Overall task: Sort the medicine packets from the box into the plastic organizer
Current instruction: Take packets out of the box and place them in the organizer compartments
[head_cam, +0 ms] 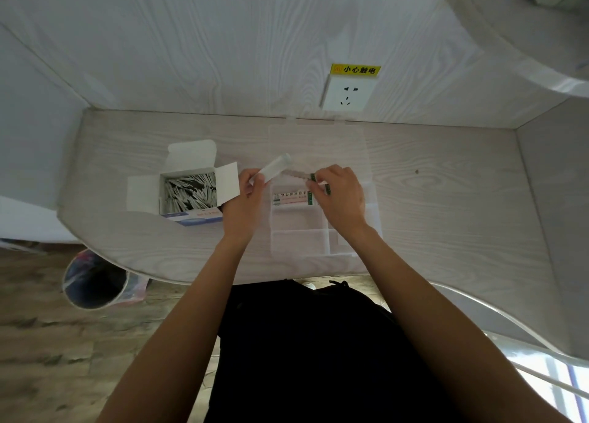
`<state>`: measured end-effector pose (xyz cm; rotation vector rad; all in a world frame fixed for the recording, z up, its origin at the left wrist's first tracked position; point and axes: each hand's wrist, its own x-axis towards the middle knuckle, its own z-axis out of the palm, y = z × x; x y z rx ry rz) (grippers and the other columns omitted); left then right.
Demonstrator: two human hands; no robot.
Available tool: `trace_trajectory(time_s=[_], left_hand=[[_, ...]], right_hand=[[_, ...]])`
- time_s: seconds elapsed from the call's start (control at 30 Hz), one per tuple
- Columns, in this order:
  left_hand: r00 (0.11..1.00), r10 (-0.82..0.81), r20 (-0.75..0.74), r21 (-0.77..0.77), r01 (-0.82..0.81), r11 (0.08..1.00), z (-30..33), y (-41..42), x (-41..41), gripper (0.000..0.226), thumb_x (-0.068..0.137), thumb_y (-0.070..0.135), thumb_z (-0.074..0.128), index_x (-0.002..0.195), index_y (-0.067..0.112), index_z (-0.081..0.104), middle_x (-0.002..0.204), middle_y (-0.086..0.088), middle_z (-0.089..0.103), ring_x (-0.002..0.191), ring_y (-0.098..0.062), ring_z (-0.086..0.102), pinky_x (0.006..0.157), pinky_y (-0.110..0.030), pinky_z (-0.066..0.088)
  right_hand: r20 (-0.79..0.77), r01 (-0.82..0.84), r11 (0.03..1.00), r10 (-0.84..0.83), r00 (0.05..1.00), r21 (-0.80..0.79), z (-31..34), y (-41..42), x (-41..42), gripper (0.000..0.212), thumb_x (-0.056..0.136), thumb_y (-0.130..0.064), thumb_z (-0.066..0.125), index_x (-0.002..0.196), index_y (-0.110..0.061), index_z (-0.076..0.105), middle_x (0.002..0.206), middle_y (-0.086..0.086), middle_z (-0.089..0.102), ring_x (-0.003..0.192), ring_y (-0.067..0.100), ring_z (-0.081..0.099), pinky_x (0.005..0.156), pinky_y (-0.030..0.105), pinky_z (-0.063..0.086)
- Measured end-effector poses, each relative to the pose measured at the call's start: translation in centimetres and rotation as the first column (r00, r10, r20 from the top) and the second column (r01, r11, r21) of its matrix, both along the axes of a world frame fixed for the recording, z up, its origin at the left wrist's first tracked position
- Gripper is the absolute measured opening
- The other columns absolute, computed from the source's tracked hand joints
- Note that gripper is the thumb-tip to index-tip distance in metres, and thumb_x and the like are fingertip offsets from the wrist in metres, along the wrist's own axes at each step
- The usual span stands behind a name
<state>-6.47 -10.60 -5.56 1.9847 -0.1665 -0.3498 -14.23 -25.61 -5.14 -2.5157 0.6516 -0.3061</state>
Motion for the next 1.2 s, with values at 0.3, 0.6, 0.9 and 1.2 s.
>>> trace_trajectory(time_s=[0.3,0.6,0.9,1.2], left_hand=[[0.999,-0.007,0.041,0.01,0.006,1.0,1.3,-0.4,-1.0,0.019,0.097,0.022,0.047,0.107,0.015,0.062,0.099,0.003,0.063,0.086,-0.002,0.058,0.073,-0.003,0.039],[0.855,-0.317,0.41,0.329,0.186,0.926,-0.8,-1.2,-0.8,0.023,0.091,0.025,0.053,0.104,0.017,0.07,0.106,-0.001,0.067,0.099,-0.023,0.055,0.085,-0.017,0.028],[0.556,-0.598,0.577,0.603,0.204,0.771,-2.3,0.3,-0.5,0.026,0.086,0.03,0.05,0.101,0.028,0.071,0.1,0.006,0.065,0.094,-0.019,0.043,0.074,-0.033,0.034],[0.595,-0.58,0.557,0.603,0.19,0.775,-1.4,0.1,-0.5,0.024,0.085,0.033,0.051,0.09,0.02,0.072,0.104,0.002,0.062,0.096,-0.02,0.047,0.077,-0.034,0.032]], right_hand=[[-0.221,0.085,0.919,0.002,0.975,0.384,0.8,-1.5,-0.6,0.024,0.081,-0.027,0.07,0.094,-0.007,0.07,0.111,0.006,0.05,0.11,0.024,0.046,0.088,0.027,0.04],[-0.255,0.051,0.962,0.02,0.967,0.267,1.5,-0.8,-0.1,0.029,0.076,-0.027,0.075,0.094,-0.012,0.058,0.098,0.001,0.051,0.084,0.015,0.053,0.075,0.029,0.047],[-0.093,0.18,0.893,-0.155,0.983,0.412,0.7,-1.4,-0.5,0.018,0.077,-0.001,0.068,0.08,-0.015,0.058,0.082,0.0,0.062,0.073,0.014,0.059,0.06,0.008,0.041],[-0.18,0.0,0.992,0.022,0.983,0.125,0.4,-0.9,-0.7,0.02,0.089,-0.013,0.054,0.093,-0.014,0.073,0.103,0.005,0.059,0.09,0.019,0.057,0.068,0.026,0.043]])
